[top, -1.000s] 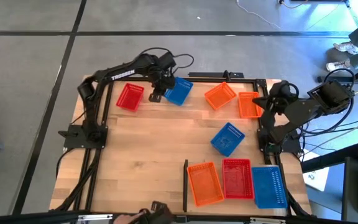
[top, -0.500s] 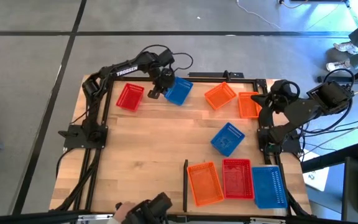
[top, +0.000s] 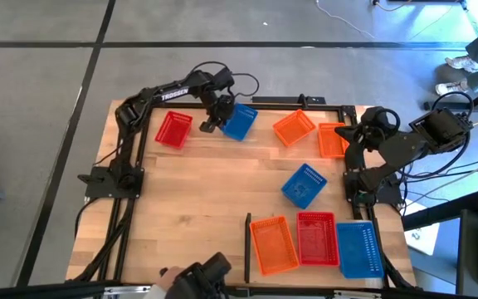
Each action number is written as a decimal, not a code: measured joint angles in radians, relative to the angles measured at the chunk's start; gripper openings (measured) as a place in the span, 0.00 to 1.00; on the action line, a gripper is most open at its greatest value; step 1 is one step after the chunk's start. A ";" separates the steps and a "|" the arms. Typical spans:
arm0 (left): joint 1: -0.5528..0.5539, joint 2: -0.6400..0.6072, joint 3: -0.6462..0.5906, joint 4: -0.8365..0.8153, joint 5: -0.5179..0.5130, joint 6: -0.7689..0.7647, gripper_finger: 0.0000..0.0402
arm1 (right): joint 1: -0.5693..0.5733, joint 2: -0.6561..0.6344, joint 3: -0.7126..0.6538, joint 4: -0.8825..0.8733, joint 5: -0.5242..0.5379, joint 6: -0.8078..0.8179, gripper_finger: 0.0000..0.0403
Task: Stack baskets on shelf by color
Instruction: Stack the top blue basket on top of the blue basket on the shelf
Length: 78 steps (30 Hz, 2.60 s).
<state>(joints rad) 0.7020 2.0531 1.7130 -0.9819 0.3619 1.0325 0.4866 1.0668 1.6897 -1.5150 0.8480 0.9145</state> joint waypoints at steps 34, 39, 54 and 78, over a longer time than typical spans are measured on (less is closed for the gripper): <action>-0.005 0.098 -0.028 0.069 -0.089 -0.007 0.23 | 0.000 0.024 -0.010 -0.053 -0.090 0.105 0.00; -0.006 0.098 -0.027 0.072 -0.109 -0.007 0.14 | 0.000 0.024 -0.011 -0.053 -0.090 0.104 0.00; -0.032 -0.008 -0.028 -0.038 -0.222 -0.058 0.00 | 0.000 0.024 -0.011 -0.053 -0.134 0.098 0.00; -0.369 -0.255 -0.027 0.356 -1.108 -0.193 0.00 | -0.269 0.154 -0.011 0.015 0.179 0.050 0.28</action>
<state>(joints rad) 0.3326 1.7981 1.6859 -0.6262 -0.7463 0.8394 0.2177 1.2210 1.6783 -1.5003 1.0274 0.9649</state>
